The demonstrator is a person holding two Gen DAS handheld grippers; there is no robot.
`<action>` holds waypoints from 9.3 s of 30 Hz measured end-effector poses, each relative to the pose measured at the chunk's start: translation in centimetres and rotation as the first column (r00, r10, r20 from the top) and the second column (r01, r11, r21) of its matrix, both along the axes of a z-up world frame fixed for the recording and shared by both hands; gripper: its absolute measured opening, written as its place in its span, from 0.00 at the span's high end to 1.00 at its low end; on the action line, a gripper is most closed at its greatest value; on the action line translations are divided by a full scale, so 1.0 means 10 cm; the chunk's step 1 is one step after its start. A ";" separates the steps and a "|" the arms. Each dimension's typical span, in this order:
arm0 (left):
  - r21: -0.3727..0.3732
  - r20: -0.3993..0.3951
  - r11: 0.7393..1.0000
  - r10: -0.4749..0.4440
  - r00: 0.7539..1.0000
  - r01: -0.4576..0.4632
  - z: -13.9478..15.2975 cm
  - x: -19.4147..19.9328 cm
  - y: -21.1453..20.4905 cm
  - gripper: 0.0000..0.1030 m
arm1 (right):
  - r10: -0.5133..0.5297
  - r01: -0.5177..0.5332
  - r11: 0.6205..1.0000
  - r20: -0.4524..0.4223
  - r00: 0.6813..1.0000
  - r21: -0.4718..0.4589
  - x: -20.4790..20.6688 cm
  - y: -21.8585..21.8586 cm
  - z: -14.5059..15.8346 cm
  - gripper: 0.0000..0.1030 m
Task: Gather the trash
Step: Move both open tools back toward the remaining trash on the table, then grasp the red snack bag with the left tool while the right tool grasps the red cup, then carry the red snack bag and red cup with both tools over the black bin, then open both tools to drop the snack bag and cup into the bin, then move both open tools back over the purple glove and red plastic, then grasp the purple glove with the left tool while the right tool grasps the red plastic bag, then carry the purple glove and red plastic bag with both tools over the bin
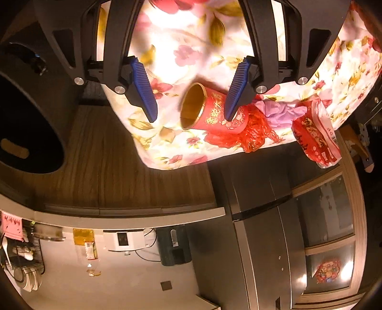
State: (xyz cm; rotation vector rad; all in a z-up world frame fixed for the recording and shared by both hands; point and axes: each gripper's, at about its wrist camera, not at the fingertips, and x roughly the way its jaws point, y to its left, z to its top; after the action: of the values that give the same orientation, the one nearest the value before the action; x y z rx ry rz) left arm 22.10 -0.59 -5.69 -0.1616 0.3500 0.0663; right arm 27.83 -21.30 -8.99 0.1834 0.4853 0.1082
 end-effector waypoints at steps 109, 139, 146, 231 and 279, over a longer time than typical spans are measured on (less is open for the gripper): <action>0.067 0.105 0.946 -0.323 0.940 0.318 0.75 0.09 0.02 1.00 | 0.099 -0.091 0.995 0.180 0.979 -0.050 -0.95 -0.09 0.71 0.96; 0.068 0.126 0.724 -0.688 0.714 0.686 0.76 0.11 -2.71 1.00 | -0.252 0.260 0.966 0.199 0.947 -0.014 -1.35 -1.78 0.85 0.96; 0.065 0.093 0.705 -0.709 0.699 0.707 0.59 0.19 -2.96 1.00 | -0.272 0.277 0.961 0.181 0.945 -0.004 -1.25 -1.94 0.78 0.96; -0.159 -0.293 0.967 -0.239 0.926 0.199 -0.75 1.41 -0.18 0.99 | 0.026 -0.024 0.999 0.056 0.998 -0.020 0.22 0.35 0.23 0.38; -0.155 0.025 0.972 -0.175 0.984 0.177 0.07 0.28 0.18 1.00 | 0.149 -0.145 0.988 0.071 0.986 -0.062 -0.23 0.51 0.61 0.97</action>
State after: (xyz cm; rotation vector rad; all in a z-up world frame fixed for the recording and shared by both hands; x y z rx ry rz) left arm 24.86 1.23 -5.02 -0.2856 0.3566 -0.1376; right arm 25.51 -16.24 -2.86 0.0878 0.4253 0.2446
